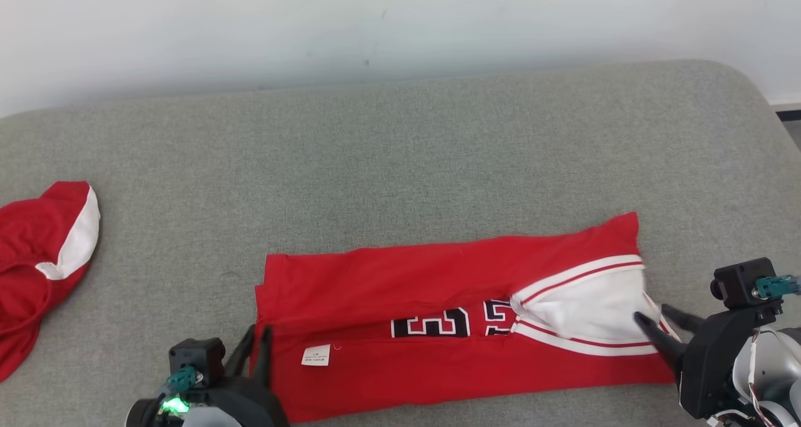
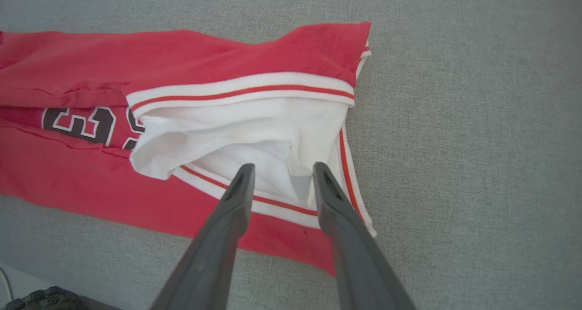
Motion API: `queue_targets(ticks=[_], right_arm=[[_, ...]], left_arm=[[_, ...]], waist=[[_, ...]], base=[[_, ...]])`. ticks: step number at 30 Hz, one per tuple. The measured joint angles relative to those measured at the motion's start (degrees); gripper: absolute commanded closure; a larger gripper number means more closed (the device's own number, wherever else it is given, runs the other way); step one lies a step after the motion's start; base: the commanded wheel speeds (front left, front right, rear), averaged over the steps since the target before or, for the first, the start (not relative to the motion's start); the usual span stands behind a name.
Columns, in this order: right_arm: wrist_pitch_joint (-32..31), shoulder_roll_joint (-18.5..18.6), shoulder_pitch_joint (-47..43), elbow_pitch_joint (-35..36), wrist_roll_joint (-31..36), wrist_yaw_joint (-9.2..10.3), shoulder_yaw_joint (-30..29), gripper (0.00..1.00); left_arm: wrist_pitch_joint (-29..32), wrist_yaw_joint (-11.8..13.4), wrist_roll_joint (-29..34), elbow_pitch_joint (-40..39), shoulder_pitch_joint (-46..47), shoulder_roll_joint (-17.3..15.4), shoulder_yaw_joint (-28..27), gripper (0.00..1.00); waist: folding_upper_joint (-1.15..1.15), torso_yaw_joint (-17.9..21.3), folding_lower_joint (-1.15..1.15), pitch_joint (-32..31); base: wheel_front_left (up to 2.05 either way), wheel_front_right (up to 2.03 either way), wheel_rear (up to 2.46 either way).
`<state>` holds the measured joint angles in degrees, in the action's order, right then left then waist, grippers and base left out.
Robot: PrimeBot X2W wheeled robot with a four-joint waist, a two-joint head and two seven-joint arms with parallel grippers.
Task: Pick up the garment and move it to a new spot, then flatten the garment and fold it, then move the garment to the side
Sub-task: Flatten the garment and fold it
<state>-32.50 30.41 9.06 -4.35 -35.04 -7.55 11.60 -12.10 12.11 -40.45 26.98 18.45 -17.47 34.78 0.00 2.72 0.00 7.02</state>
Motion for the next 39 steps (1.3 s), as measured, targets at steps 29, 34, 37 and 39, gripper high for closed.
queue_targets(ticks=[29,34,37,39], right_arm=[[6.35,-10.38,0.67,-11.58,3.86,0.0,-15.35,0.0],[6.1,-10.72,3.53,-15.94,5.01,0.0,-15.67,0.0],[5.78,-10.88,5.02,-19.02,6.25,0.0,-16.29,0.0],[5.8,-11.37,6.05,-21.27,7.02,0.0,-16.74,0.0]], left_arm=[[-3.01,-9.82,23.34,-23.43,-21.2,9.36,-30.51,0.0],[-3.01,-12.43,25.43,-23.51,-22.28,11.34,-34.59,0.0],[-3.01,-13.71,26.27,-23.42,-22.29,12.4,-36.38,0.0],[-3.01,-14.36,26.87,-23.29,-22.28,12.79,-37.1,0.0]], waist=[[-0.01,-1.99,0.0,-4.46],[-0.01,-3.21,0.0,-3.29],[0.0,-4.11,0.0,-2.72],[-0.01,-4.66,0.01,-2.32]], base=[[0.0,0.0,0.0],[0.0,0.0,0.0],[0.0,0.0,0.0],[0.0,0.0,0.0]])
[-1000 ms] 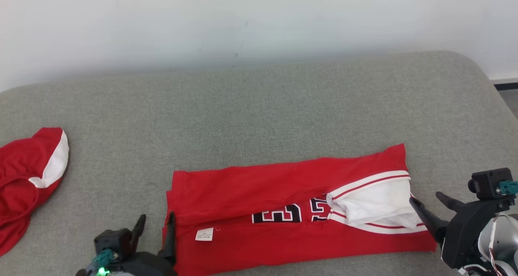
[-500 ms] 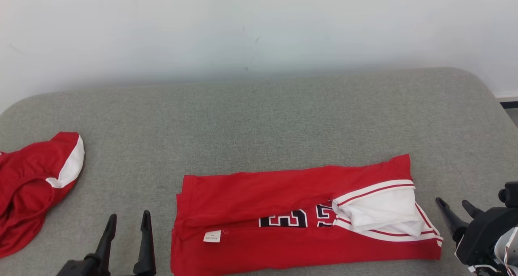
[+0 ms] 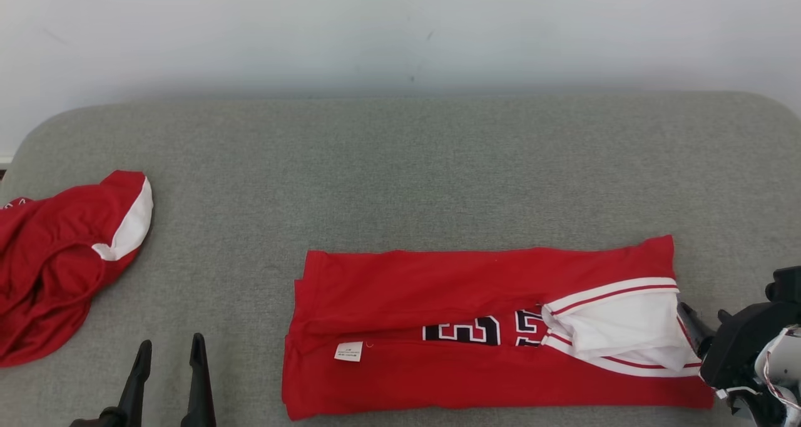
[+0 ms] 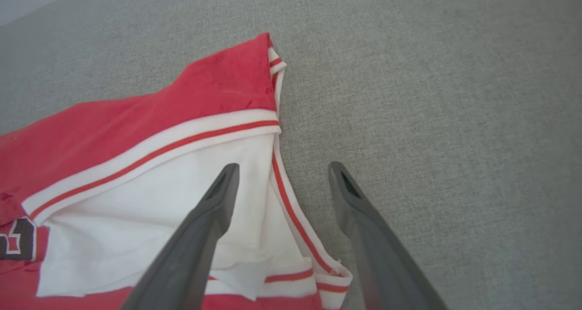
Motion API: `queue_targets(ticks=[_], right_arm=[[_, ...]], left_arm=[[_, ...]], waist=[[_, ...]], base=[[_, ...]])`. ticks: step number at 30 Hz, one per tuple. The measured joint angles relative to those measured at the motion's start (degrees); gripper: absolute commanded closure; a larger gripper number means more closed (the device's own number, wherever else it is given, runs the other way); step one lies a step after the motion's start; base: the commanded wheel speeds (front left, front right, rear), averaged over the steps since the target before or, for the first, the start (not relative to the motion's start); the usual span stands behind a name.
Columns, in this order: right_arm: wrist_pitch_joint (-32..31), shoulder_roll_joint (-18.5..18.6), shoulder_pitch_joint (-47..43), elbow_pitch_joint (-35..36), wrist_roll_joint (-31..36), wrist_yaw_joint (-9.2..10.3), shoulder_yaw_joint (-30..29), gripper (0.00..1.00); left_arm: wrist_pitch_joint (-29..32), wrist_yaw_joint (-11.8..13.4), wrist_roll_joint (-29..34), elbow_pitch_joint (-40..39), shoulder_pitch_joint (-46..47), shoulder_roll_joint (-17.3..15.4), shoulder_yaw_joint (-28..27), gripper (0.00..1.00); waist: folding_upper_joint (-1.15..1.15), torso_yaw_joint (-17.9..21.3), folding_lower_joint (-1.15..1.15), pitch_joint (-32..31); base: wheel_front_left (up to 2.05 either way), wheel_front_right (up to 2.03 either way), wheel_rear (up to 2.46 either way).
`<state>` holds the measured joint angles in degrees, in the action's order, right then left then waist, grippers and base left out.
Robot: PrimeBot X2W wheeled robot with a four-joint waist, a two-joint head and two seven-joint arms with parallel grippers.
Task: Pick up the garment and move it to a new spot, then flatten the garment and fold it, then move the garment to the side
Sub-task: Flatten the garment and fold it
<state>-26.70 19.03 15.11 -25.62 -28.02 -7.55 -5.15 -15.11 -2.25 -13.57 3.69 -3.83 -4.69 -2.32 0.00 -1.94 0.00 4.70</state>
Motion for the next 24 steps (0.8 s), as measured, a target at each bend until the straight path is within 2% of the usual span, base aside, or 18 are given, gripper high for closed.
queue_targets(ticks=[8,12,21,22,23,24], right_arm=[[0.36,-2.36,3.36,-6.81,1.33,0.0,-0.99,0.0],[-0.29,-2.86,4.69,-9.77,3.13,0.0,-2.19,0.0],[-3.13,-3.38,6.75,-11.65,3.8,0.29,-1.25,0.0],[-3.12,-3.36,6.75,-11.54,3.71,0.29,-1.08,0.67],[-3.02,-3.36,6.75,-11.4,3.57,0.27,-1.05,0.98],[-2.67,-3.38,6.75,-11.38,3.48,0.26,-1.12,1.0]], left_arm=[[-0.01,-1.8,1.87,0.68,0.5,0.92,-1.44,0.0],[-0.01,-1.88,2.07,0.98,1.14,1.31,-1.53,0.0],[-0.01,-2.23,2.26,1.02,1.93,1.67,-0.82,0.0],[-0.01,-2.23,2.38,0.99,2.02,1.69,-0.78,0.0],[0.0,-2.22,2.41,0.97,2.02,1.69,-0.75,0.0],[-0.01,-2.22,2.41,0.97,2.02,1.71,-0.75,0.0]], waist=[[0.0,-2.04,0.0,1.83],[0.0,-2.99,0.0,2.66],[0.0,-3.78,0.0,3.66],[0.0,-3.73,0.0,3.67],[0.0,-3.65,0.0,3.66],[0.0,-3.57,0.0,3.61]], base=[[0.0,0.0,0.0],[0.0,0.0,0.0],[0.0,0.0,0.0],[0.0,0.0,0.0],[0.0,0.0,0.0],[0.0,0.0,0.0]])
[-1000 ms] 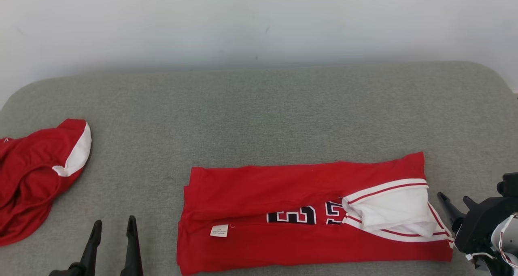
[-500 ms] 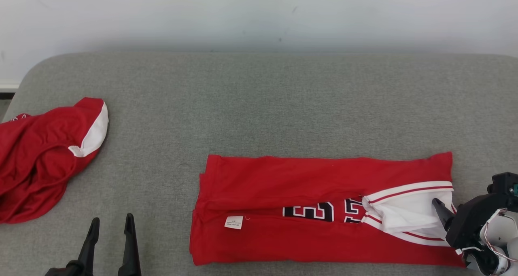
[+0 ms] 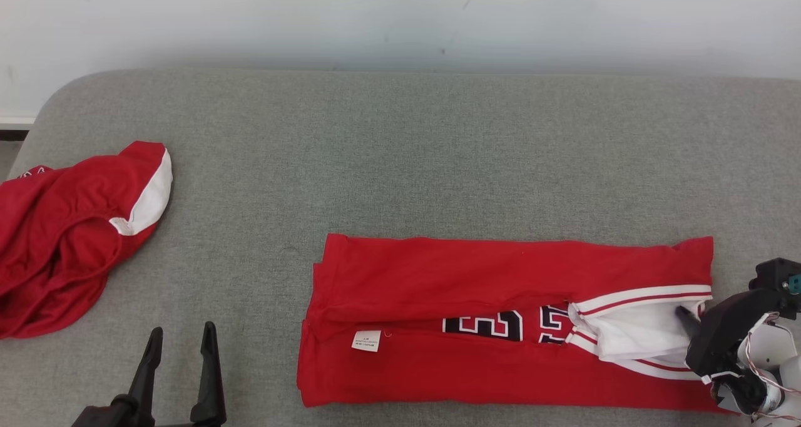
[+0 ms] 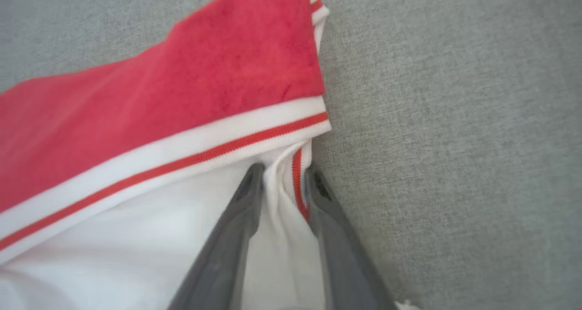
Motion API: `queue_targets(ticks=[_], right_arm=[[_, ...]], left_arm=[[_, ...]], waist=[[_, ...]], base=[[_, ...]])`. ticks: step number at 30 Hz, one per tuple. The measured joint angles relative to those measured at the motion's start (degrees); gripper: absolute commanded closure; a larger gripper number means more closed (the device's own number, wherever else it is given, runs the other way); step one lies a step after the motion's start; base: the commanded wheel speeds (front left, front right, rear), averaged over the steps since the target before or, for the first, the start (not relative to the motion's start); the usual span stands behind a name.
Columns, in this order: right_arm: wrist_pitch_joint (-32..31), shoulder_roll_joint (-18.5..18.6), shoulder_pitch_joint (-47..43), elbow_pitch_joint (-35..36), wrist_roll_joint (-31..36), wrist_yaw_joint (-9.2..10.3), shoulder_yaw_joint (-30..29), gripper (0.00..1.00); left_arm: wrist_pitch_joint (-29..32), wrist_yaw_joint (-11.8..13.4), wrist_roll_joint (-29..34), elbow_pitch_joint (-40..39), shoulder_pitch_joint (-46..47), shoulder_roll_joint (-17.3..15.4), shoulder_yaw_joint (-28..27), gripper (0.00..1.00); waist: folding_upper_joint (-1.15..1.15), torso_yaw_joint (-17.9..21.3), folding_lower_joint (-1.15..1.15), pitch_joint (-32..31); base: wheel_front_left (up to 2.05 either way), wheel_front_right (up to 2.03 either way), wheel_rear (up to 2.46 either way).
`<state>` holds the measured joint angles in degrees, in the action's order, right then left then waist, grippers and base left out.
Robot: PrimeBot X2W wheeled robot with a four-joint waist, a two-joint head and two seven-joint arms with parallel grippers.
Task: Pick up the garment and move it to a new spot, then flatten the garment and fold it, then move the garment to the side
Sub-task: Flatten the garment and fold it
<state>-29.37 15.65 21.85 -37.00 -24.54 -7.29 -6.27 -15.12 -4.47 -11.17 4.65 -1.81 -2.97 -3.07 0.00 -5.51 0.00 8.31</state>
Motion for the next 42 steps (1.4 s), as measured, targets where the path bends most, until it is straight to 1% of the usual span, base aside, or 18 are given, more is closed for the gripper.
queue_targets(ticks=[5,11,12,16,20,24,25,28,31,33,36,42], right_arm=[[2.34,0.01,0.19,-0.2,0.4,-0.27,-2.25,1.0],[3.21,3.24,0.04,0.96,1.72,-0.27,-6.83,1.0],[3.38,4.13,-0.58,1.91,2.92,-0.27,-8.58,1.0],[2.83,5.02,-2.17,5.06,5.56,-0.27,-11.47,1.0],[1.34,6.31,-4.18,8.44,8.04,-0.27,-12.05,1.0],[0.12,4.89,-5.6,12.45,7.5,-0.27,-10.58,1.0],[0.12,4.89,-5.6,12.45,7.5,-0.27,-10.58,1.0],[-1.03,3.75,-6.54,15.44,6.81,-0.27,-7.14,1.0],[-2.46,2.96,-7.53,18.27,5.63,-0.26,-2.48,1.0],[-3.64,1.69,-7.7,20.09,4.6,-0.26,0.32,1.0],[-5.34,1.23,-7.69,22.52,4.46,-0.26,5.54,1.0],[-7.45,-1.26,-5.32,23.87,2.61,-0.26,15.53,1.0]], left_arm=[[0.0,0.19,0.0,0.01,-0.47,0.01,-0.08,0.0],[0.0,0.41,-0.11,-0.03,-1.37,0.03,0.12,0.0],[0.0,0.41,-0.12,-0.03,-1.91,0.05,0.22,0.0],[0.0,0.42,-0.36,-0.09,-2.65,0.05,0.21,0.0],[0.0,0.42,-0.46,-0.1,-3.55,0.05,0.33,0.0],[0.01,0.49,-0.54,-0.21,-4.6,0.05,0.34,0.0],[0.01,0.49,-0.54,-0.21,-4.6,0.05,0.34,0.0],[0.0,0.69,-0.97,-0.35,-4.76,0.05,0.42,0.0],[0.0,0.92,-1.1,-0.35,-5.05,0.07,0.66,0.0],[0.0,0.93,-1.2,-0.33,-5.21,0.07,0.9,0.0],[0.01,1.0,-1.37,-0.25,-5.22,0.07,1.23,0.0],[0.01,1.43,-1.79,-0.26,-5.01,0.07,2.02,0.0]], waist=[[0.0,0.66,0.0,-0.68],[0.0,1.71,0.0,-2.17],[-0.01,2.11,0.0,-2.68],[0.0,2.9,0.0,-3.75],[0.0,3.61,0.0,-4.88],[0.0,4.32,0.0,-6.0],[0.0,4.32,0.0,-6.0],[0.0,4.87,0.0,-6.66],[0.0,5.22,0.0,-7.25],[0.0,5.31,-0.01,-7.51],[0.0,5.21,0.0,-7.7],[0.0,4.74,0.0,-7.41]], base=[[0.0,0.0,0.0],[0.0,0.0,0.0],[0.0,0.0,0.0],[0.0,0.0,0.0],[0.0,0.0,0.0],[0.0,0.0,0.0],[0.0,0.0,0.0],[0.0,0.0,0.0],[0.0,0.0,0.0],[0.0,0.0,0.0],[0.0,0.0,0.0],[0.0,0.0,0.0]])
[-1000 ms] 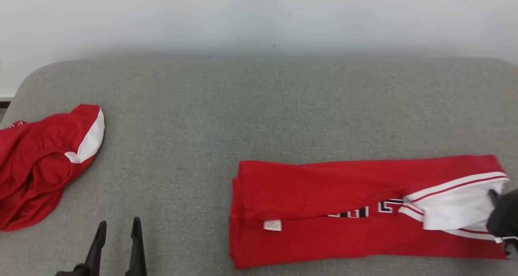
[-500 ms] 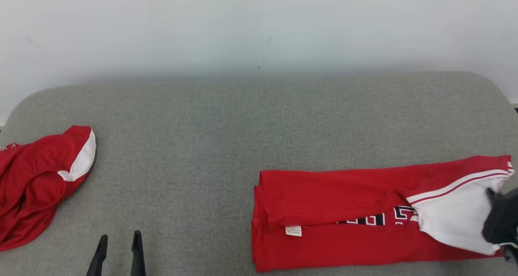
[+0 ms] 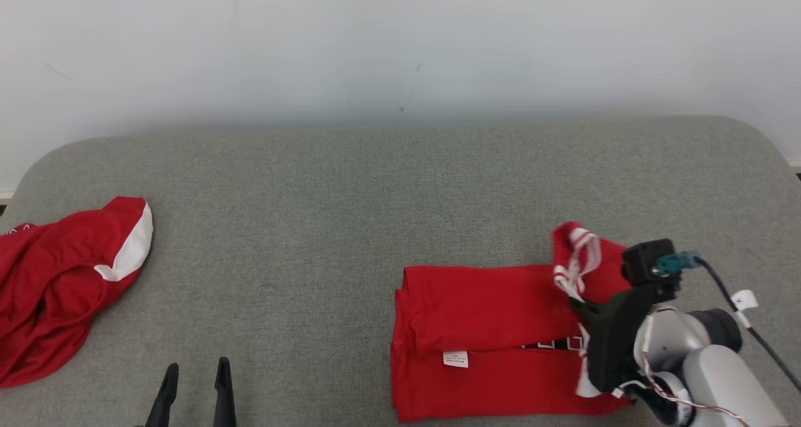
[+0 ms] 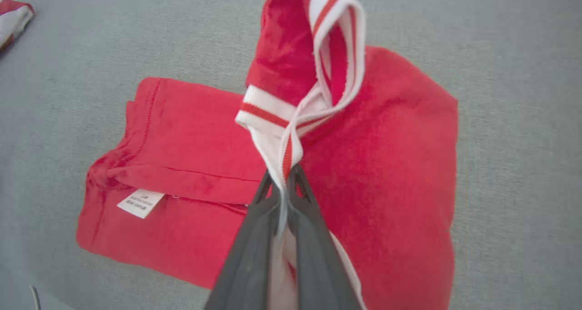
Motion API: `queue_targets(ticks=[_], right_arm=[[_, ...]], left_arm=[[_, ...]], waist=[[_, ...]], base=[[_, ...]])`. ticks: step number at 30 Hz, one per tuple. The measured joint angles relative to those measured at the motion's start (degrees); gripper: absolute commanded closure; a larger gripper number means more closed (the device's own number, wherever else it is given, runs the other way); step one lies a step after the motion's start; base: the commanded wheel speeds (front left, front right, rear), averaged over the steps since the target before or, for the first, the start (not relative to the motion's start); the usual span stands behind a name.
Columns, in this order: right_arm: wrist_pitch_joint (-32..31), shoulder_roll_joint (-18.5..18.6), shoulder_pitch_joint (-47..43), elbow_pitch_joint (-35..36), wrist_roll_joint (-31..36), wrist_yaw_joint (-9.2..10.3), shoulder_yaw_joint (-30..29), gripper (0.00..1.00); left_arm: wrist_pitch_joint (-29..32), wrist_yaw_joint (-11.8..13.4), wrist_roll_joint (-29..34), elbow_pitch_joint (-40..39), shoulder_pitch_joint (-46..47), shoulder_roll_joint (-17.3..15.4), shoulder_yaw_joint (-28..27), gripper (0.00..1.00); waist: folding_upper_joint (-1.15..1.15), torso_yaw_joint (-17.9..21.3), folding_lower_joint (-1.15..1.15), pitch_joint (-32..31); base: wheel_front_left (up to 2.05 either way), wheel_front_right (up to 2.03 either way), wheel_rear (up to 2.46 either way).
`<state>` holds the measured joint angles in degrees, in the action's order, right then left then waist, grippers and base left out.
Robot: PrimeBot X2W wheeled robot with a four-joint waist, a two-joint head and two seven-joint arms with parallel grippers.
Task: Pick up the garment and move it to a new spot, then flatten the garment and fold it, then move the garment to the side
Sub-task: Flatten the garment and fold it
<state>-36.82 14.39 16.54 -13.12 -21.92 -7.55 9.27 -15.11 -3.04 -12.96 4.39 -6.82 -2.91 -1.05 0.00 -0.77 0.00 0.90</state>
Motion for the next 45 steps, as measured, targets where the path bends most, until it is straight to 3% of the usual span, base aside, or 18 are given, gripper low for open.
queue_targets(ticks=[7,13,24,25,26,27,37,45], right_arm=[[0.6,-4.02,5.65,-6.65,-1.82,0.0,9.04,1.0],[3.98,-7.14,10.03,-13.63,-3.82,0.0,13.03,1.0],[7.62,-8.31,14.07,-22.59,-6.48,0.0,18.73,1.0],[7.81,-8.32,14.19,-23.02,-6.91,0.0,19.07,0.84],[8.18,-8.32,14.24,-23.38,-7.34,0.0,19.46,0.11],[8.77,-8.33,14.3,-23.59,-7.75,0.0,19.62,0.0],[17.27,-8.16,16.45,-21.17,-14.39,0.0,18.69,0.0],[31.58,-0.37,12.26,-19.15,-8.22,0.0,14.4,0.0]], left_arm=[[0.0,0.12,-0.64,0.26,1.18,0.0,1.42,0.0],[0.0,0.51,-1.18,0.64,2.12,0.0,2.37,0.0],[-0.01,0.78,-1.44,0.81,2.52,0.01,3.16,0.0],[-0.01,0.85,-1.46,0.83,2.54,0.01,3.21,0.0],[-0.01,0.86,-1.52,0.87,2.61,0.01,3.25,0.0],[0.0,1.0,-1.52,0.89,2.71,0.01,3.25,0.0],[-0.01,1.02,-1.58,1.53,2.86,0.01,3.0,0.0],[0.0,0.52,-0.81,2.11,1.81,0.02,2.41,0.0]], waist=[[0.0,-1.42,0.0,0.88],[0.0,-3.33,0.0,1.64],[0.0,-5.4,0.0,2.53],[0.0,-5.38,0.0,2.53],[0.0,-5.33,0.0,2.52],[0.0,-5.25,0.0,2.5],[0.0,-3.64,0.0,1.19],[0.0,-2.39,0.0,-1.94]], base=[[0.0,0.0,0.0],[0.0,0.0,0.0],[0.0,0.0,0.0],[0.0,0.0,0.0],[0.0,0.0,0.0],[0.0,0.0,0.0],[0.0,0.0,0.0],[0.0,0.0,0.0]])
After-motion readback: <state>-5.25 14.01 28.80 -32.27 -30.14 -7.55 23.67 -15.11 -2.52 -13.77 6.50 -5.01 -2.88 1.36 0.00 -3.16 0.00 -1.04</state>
